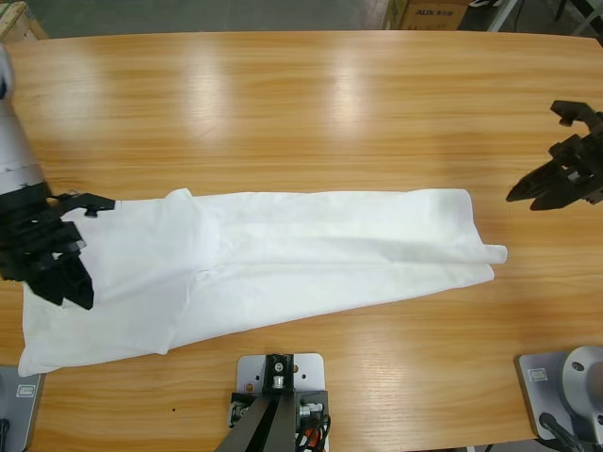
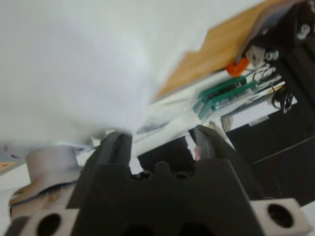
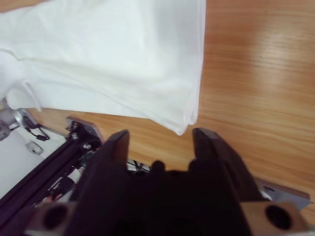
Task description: Fold clothes
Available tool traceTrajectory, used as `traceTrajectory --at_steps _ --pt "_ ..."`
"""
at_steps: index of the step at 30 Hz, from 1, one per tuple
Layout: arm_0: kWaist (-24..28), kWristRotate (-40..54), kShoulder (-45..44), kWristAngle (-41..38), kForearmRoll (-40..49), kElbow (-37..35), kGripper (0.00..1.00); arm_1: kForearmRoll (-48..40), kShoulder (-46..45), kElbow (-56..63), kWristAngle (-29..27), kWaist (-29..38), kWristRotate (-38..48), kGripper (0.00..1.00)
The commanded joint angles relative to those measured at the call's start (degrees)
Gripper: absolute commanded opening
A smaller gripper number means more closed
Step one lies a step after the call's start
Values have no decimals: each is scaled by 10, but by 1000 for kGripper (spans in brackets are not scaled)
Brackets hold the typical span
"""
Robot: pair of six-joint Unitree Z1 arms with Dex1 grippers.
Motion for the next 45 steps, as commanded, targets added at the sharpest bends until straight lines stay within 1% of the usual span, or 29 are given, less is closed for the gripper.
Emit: traceTrajectory --at_steps 1,2,3,6,9,11,13,16,18,20,29,31,34,37,42,45 --pt "1 -25 -31 0 54 -69 1000 -55 -17 -13 35 89 9 212" --pt "1 -37 -35 3 33 -72 1000 -76 -21 -13 35 105 18 94" --pt "1 -56 -41 9 8 -70 1000 -96 -27 -12 33 119 34 0" --pt "2 -101 -61 48 -54 -57 1000 -146 -53 -8 -4 168 96 0" --pt "2 -121 -73 80 -94 -37 1000 -175 -47 7 -13 204 136 0" --pt "2 -124 -77 95 -115 -24 1000 -223 -45 46 -17 210 166 0" --pt "2 -126 -88 104 -129 -16 1000 -263 -30 79 -17 217 186 0" --pt "2 -143 -131 111 -167 6 1000 -342 1 123 -19 242 215 0" --pt "2 -157 -151 111 -191 24 1000 -384 17 135 -23 262 238 0" --pt "1 -161 -152 111 -197 32 1000 -409 31 135 -24 282 256 0" --pt "-9 -164 -153 110 -202 49 1000 -453 81 152 -25 332 274 0" --pt "-11 -166 -157 110 -205 53 1000 -471 87 163 -25 334 276 0" --pt "-12 -170 -168 110 -207 53 1000 -475 81 172 -24 343 283 0" --pt "-13 -176 -173 110 -215 53 1000 -482 74 190 -24 372 294 0" --pt "-24 -183 -173 110 -222 54 1000 -532 74 232 -29 432 335 0" --pt "-25 -182 -176 110 -222 60 1000 -542 66 250 -32 444 345 0"
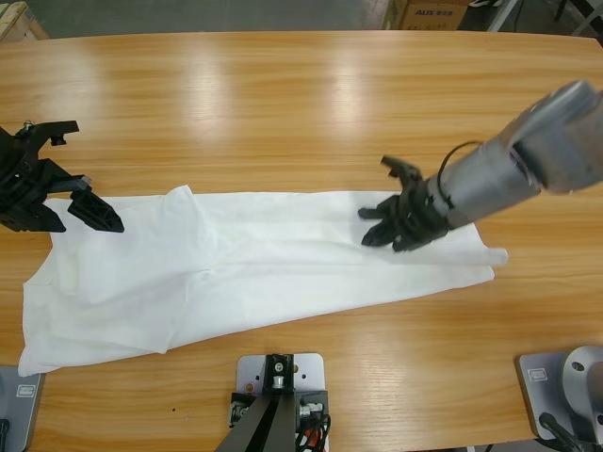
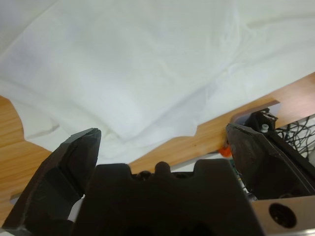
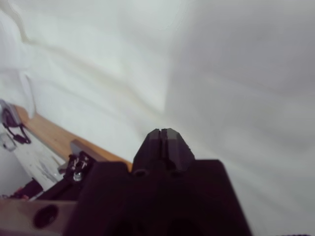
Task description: Fold clothes
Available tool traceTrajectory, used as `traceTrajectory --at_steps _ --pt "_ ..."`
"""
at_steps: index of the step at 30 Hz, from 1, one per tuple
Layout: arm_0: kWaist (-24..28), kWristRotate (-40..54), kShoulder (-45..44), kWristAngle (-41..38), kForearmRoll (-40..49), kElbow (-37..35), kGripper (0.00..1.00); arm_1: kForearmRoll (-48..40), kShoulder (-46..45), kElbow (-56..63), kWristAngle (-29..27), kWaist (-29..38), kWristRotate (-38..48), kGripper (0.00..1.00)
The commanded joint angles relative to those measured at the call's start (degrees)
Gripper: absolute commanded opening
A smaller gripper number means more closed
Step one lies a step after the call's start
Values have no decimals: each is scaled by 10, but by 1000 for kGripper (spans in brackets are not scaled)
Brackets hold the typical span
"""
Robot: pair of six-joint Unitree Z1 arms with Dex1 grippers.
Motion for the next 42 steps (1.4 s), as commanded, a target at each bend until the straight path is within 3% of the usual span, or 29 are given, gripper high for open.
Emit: traceTrajectory --at_steps 1,6,14,18,19,20,21,22,24,26,31,35,42 --pt "-12 -10 -8 6 -10 28 1000 -45 -8 63 -18 50 40 0" --pt "-14 -10 -9 6 -14 36 1000 -45 -57 127 -24 50 52 0" --pt "-54 -1 -5 -23 -11 39 1000 -90 -38 151 -46 50 67 0" --pt "-62 -2 -13 -48 -10 50 1000 -74 -176 147 -58 50 75 0" --pt "-65 -3 -12 -48 -11 51 1000 -48 -216 140 -59 50 74 148" --pt "-66 -4 -10 -48 -11 52 1000 -9 -247 120 -69 50 74 630" --pt "-67 -4 -8 -48 -11 52 1000 38 -274 93 -92 50 73 873" --pt "-67 -5 -7 -48 -11 52 1000 84 -297 70 -121 50 73 980" --pt "-67 -7 -9 -48 -11 52 1000 164 -324 37 -180 46 79 1000" --pt "-67 -12 -15 -42 -12 54 1000 202 -325 38 -202 7 106 1000" --pt "-67 -39 -48 -19 -21 61 1000 140 -280 107 -136 -163 133 1000" --pt "-67 -40 -43 -21 -21 60 1000 40 -205 154 -96 -282 145 1000" --pt "-67 -40 -55 -27 -20 58 1000 27 -149 157 -68 -337 162 985"
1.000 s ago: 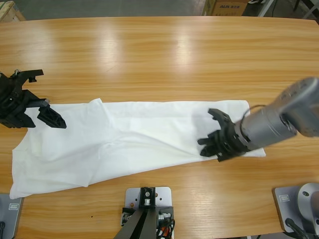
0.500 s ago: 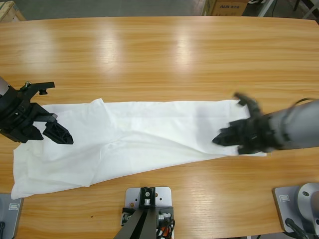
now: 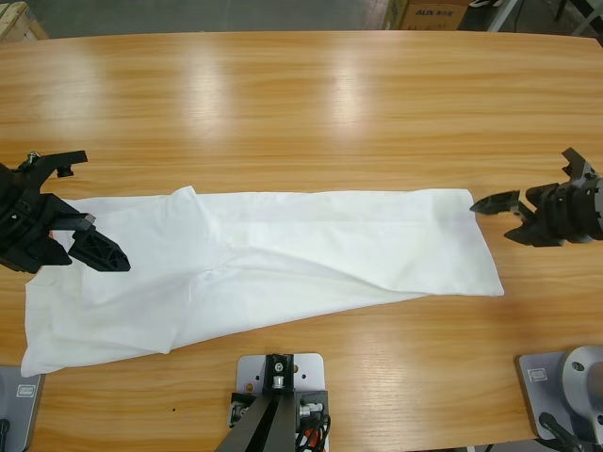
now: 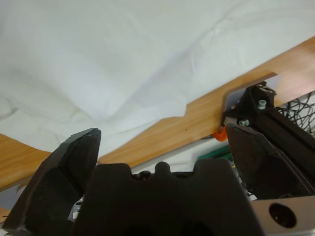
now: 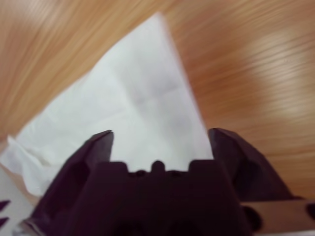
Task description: Fold clothes
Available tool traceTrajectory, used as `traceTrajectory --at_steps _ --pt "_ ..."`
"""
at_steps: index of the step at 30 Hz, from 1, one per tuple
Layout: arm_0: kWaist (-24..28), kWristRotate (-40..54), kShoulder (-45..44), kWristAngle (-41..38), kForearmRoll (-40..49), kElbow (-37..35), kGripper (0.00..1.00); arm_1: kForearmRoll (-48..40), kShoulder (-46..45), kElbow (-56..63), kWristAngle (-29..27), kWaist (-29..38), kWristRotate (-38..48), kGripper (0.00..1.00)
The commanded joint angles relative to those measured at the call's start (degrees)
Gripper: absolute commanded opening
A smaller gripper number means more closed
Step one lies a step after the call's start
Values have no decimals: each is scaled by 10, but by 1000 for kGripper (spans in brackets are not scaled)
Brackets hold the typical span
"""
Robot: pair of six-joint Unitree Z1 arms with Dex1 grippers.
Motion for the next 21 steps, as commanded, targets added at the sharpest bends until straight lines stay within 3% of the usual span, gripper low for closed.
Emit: traceTrajectory --at_steps 1,5,21 --pt "-2 -4 -19 -1 -5 11 1000 -19 78 19 37 -50 28 982" --pt "-2 -8 -17 -1 -6 -4 1000 -17 77 22 51 -50 25 908" --pt "-2 -10 -18 -1 -5 -18 1000 -28 132 21 65 -26 16 908"
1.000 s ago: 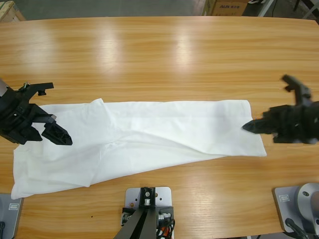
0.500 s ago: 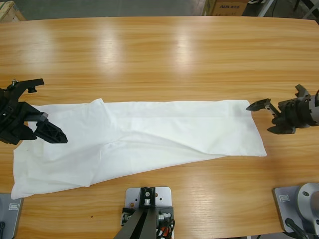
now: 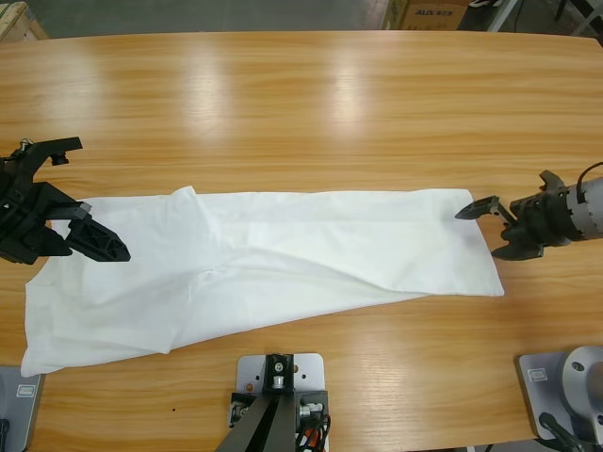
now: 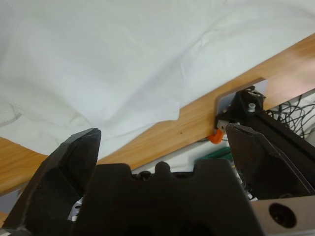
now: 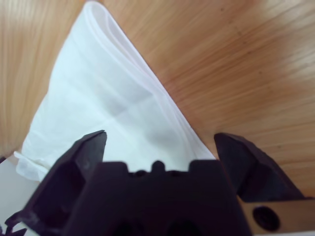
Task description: Fold clothes
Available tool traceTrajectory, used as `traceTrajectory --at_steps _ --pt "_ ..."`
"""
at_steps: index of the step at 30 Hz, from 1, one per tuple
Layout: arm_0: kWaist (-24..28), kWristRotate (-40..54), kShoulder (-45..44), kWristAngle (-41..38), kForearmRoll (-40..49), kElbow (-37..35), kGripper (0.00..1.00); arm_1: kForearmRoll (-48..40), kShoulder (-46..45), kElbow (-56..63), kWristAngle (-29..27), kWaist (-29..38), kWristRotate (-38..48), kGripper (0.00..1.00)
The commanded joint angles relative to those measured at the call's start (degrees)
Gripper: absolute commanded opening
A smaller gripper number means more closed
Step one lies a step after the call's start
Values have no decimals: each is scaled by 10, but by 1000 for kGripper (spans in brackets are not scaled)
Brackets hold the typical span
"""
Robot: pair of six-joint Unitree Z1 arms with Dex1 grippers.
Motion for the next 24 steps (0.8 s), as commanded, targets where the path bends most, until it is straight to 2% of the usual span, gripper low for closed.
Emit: traceTrajectory --at_steps 1,6,12,15,17,19,20,24 --pt "-2 -6 -6 -1 -5 -4 1000 -10 38 12 7 24 -4 908" --pt "-2 -6 -9 -1 -5 -4 1000 -17 73 9 39 41 -28 861" --pt "-2 -6 -15 -1 -5 -2 1000 -28 109 8 45 49 -53 838" --pt "-2 -5 -15 -1 -5 -3 1000 -47 121 8 53 49 -55 672" --pt "-2 -5 -15 0 -5 -5 1000 -66 125 10 61 49 -57 375" --pt "-2 -5 -14 -1 -5 -5 1000 -82 125 10 63 52 -59 36" --pt "-2 -5 -14 -1 -5 -5 1000 -87 123 11 63 55 -61 0" --pt "-2 -5 -10 -1 -5 -5 1000 -88 99 15 63 57 -82 0"
